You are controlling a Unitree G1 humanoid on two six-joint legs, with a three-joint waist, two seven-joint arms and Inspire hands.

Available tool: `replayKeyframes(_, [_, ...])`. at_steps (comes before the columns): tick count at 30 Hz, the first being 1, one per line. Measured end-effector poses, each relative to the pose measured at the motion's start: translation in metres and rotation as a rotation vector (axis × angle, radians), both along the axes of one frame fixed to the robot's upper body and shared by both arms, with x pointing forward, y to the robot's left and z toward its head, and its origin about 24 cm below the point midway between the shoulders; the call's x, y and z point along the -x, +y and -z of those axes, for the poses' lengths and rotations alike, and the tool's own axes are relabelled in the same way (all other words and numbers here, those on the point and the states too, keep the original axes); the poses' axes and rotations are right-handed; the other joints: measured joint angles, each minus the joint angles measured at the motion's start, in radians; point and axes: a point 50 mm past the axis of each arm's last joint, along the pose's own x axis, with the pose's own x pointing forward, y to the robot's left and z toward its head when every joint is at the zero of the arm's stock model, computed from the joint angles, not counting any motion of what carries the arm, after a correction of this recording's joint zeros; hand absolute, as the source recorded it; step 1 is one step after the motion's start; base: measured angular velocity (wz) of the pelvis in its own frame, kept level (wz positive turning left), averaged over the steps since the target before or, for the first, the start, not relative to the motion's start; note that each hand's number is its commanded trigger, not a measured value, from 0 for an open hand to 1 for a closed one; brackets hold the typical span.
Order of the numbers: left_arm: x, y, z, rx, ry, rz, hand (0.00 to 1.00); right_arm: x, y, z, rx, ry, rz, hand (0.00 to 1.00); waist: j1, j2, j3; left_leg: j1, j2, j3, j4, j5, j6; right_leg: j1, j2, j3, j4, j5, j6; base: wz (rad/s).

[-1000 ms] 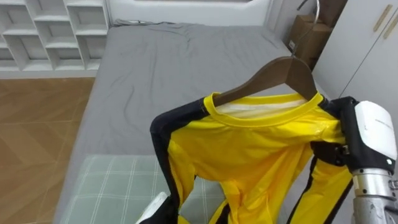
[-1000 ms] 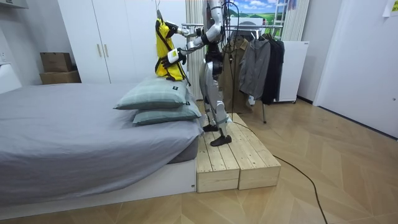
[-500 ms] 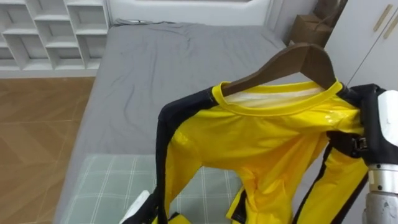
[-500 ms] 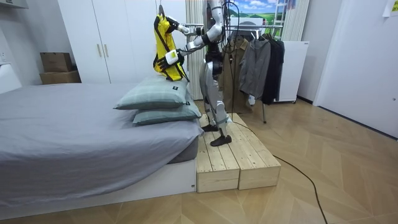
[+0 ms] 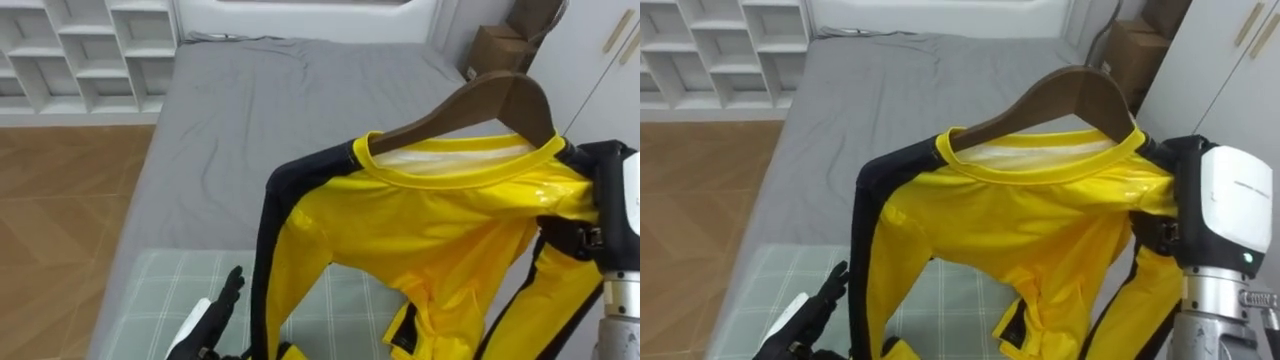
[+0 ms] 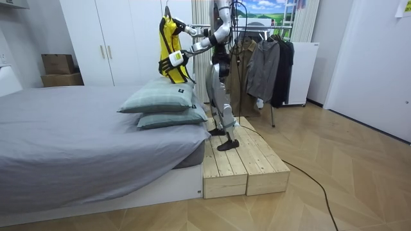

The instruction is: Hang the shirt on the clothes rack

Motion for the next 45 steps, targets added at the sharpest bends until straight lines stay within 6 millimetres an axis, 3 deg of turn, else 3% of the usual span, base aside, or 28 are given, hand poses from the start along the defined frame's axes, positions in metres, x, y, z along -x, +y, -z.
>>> replayKeyframes(7, [0.009,0.0,0.006,0.002,0.026,-0.002,0.0,0.005,-0.002,0.005,0.0,0.02,0.006,1.0,-0.003,-0.003,-0.0003,0.001,-0.004,0.017,0.003,0.0,0.001,-0.004,-0.004,0.007,0.005,-0.002,0.001,-0.02])
replayKeyframes(17, [0.011,0.0,0.007,-0.004,0.028,0.004,0.0,0.012,-0.006,0.015,-0.004,0.028,0.031,1.0,0.0,-0.027,0.0072,-0.022,0.0,0.028,0.022,0.0,0.001,-0.035,-0.005,0.014,0.036,-0.011,-0.003,0.0])
replayKeyframes(21, [0.01,0.001,0.007,-0.049,0.027,0.027,0.0,0.014,-0.011,0.027,-0.011,0.081,0.053,1.0,0.005,-0.045,0.0035,-0.031,0.005,0.065,0.038,-0.001,0.001,-0.057,-0.009,0.012,0.051,-0.009,-0.005,-0.15])
replayKeyframes(22, [0.009,0.001,0.006,-0.057,0.024,0.032,0.0,0.014,-0.011,0.028,-0.017,0.087,0.056,1.0,0.021,-0.048,0.0037,-0.036,0.01,0.096,0.05,-0.007,0.002,-0.08,-0.004,0.032,0.065,-0.009,-0.006,-0.67])
replayKeyframes(24, [0.01,0.001,0.008,-0.057,0.03,0.029,0.0,0.01,-0.007,0.029,-0.031,0.095,0.043,1.0,0.052,-0.05,0.0053,-0.035,0.027,0.181,0.084,-0.028,0.001,-0.116,0.006,0.022,0.094,-0.002,-0.015,-1.05])
replayKeyframes(25, [0.01,0.002,0.008,-0.059,0.034,0.028,0.0,0.005,0.0,0.029,-0.038,0.096,0.016,1.0,0.067,-0.051,0.0058,-0.033,0.039,0.243,0.109,-0.04,0.002,-0.129,0.006,-0.039,0.101,0.009,-0.034,-1.44])
replayKeyframes(26, [0.01,0.002,0.008,-0.058,0.033,0.029,0.0,0.0,0.008,0.027,-0.037,0.1,-0.022,1.0,0.085,-0.049,0.0071,-0.025,0.054,0.302,0.125,-0.056,0.0,-0.139,-0.001,-0.144,0.095,0.027,-0.061,-1.5])
replayKeyframes(27, [0.009,0.002,0.008,-0.058,0.032,0.029,0.0,-0.003,0.013,0.027,-0.038,0.103,-0.04,1.0,0.092,-0.049,0.0077,-0.02,0.061,0.325,0.132,-0.066,0.001,-0.14,-0.007,-0.207,0.088,0.036,-0.076,-1.51])
replayKeyframes(28, [0.007,0.0,0.007,-0.055,0.026,0.033,0.0,-0.008,0.02,0.028,-0.04,0.112,-0.067,1.0,0.101,-0.041,0.0129,-0.013,0.083,0.366,0.15,-0.088,-0.002,-0.14,-0.009,-0.31,0.077,0.049,-0.098,-1.19])
replayKeyframes(29, [0.0,-0.005,0.007,-0.05,0.019,0.047,0.0,-0.012,0.025,0.028,-0.032,0.115,-0.075,1.0,0.105,-0.022,0.0256,-0.007,0.11,0.425,0.161,-0.123,-0.01,-0.145,-0.011,-0.375,0.092,0.042,-0.094,-1.06])
replayKeyframes(30, [-0.002,-0.007,0.007,-0.05,0.017,0.057,0.0,-0.013,0.028,0.03,-0.031,0.12,-0.079,1.0,0.108,-0.014,0.0317,0.0,0.119,0.456,0.168,-0.133,-0.016,-0.159,-0.026,-0.394,0.143,0.016,-0.081,-0.8])
replayKeyframes(31, [-0.004,-0.012,0.007,-0.045,0.017,0.074,0.0,-0.012,0.032,0.035,-0.034,0.142,-0.089,1.0,0.107,-0.013,0.0286,0.016,0.12,0.503,0.172,-0.138,-0.018,-0.172,-0.093,-0.426,0.278,-0.048,-0.073,-0.81])
replayKeyframes(32, [-0.006,-0.016,0.006,-0.034,0.011,0.077,0.0,-0.012,0.033,0.038,-0.035,0.155,-0.092,1.0,0.111,-0.01,0.026,0.032,0.117,0.545,0.172,-0.143,-0.024,-0.167,-0.16,-0.421,0.362,-0.094,-0.056,-0.89])
replayKeyframes(33, [-0.006,-0.017,0.006,-0.031,0.008,0.075,0.0,-0.013,0.035,0.038,-0.034,0.156,-0.098,1.0,0.121,-0.015,0.019,0.036,0.116,0.567,0.176,-0.145,-0.028,-0.161,-0.183,-0.417,0.373,-0.101,-0.046,-1.03])
replayKeyframes(34, [-0.007,-0.015,0.006,-0.039,0.002,0.065,0.0,-0.016,0.041,0.037,-0.031,0.152,-0.125,1.0,0.126,-0.017,0.018,0.038,0.122,0.594,0.2,-0.149,-0.034,-0.158,-0.19,-0.385,0.348,-0.109,-0.009,-1.03])
replayKeyframes(36, [-0.005,-0.012,0.01,-0.045,0.021,0.047,0.0,-0.017,0.052,0.039,-0.026,0.16,-0.172,1.0,0.126,0.001,0.0189,0.021,0.167,0.575,0.295,-0.145,-0.039,-0.15,-0.127,-0.344,0.273,-0.093,-0.025,-1.07])
replayKeyframes(37, [-0.005,-0.012,0.011,-0.039,0.028,0.042,0.0,-0.016,0.055,0.041,-0.026,0.167,-0.182,1.0,0.122,0.006,0.0188,0.015,0.184,0.562,0.326,-0.145,-0.039,-0.138,-0.111,-0.329,0.253,-0.088,-0.026,-0.83])
replayKeyframes(38, [-0.004,-0.011,0.013,-0.034,0.036,0.03,0.0,-0.016,0.06,0.043,-0.033,0.178,-0.196,1.0,0.104,0.009,0.0198,-0.008,0.226,0.551,0.42,-0.141,-0.036,-0.117,-0.092,-0.303,0.229,-0.085,-0.025,-0.46])
replayKeyframes(39, [-0.005,-0.012,0.013,-0.031,0.037,0.03,0.0,-0.016,0.062,0.043,-0.042,0.181,-0.196,1.0,0.093,0.007,0.0206,-0.028,0.244,0.528,0.45,-0.144,-0.032,-0.114,-0.092,-0.292,0.231,-0.086,-0.025,-0.24])
replayKeyframes(40, [-0.01,-0.017,0.01,-0.024,0.02,0.04,0.0,-0.017,0.061,0.042,-0.053,0.181,-0.18,1.0,0.059,0.006,0.0218,-0.076,0.244,0.479,0.413,-0.142,-0.03,-0.121,-0.09,-0.254,0.238,-0.087,-0.023,-0.17])
replayKeyframes(41, [-0.017,-0.022,0.006,-0.013,-0.003,0.052,0.0,-0.018,0.059,0.042,-0.064,0.182,-0.161,1.0,0.048,0.006,0.0175,-0.085,0.25,0.473,0.41,-0.142,-0.033,-0.152,-0.087,-0.236,0.27,-0.095,-0.019,-0.25])
replayKeyframes(43, [-0.022,-0.029,0.003,-0.001,-0.02,0.068,0.0,-0.018,0.061,0.042,-0.054,0.187,-0.169,1.0,0.048,0.005,0.0175,-0.073,0.249,0.474,0.431,-0.141,-0.037,-0.175,-0.079,-0.245,0.297,-0.099,-0.021,-0.75])
replayKeyframes(45, [-0.02,-0.032,0.004,-0.003,-0.015,0.076,0.0,-0.019,0.065,0.041,-0.035,0.186,-0.189,1.0,0.057,0.011,0.0167,-0.05,0.249,0.471,0.465,-0.141,-0.037,-0.169,-0.072,-0.271,0.293,-0.107,-0.035,-1.06])
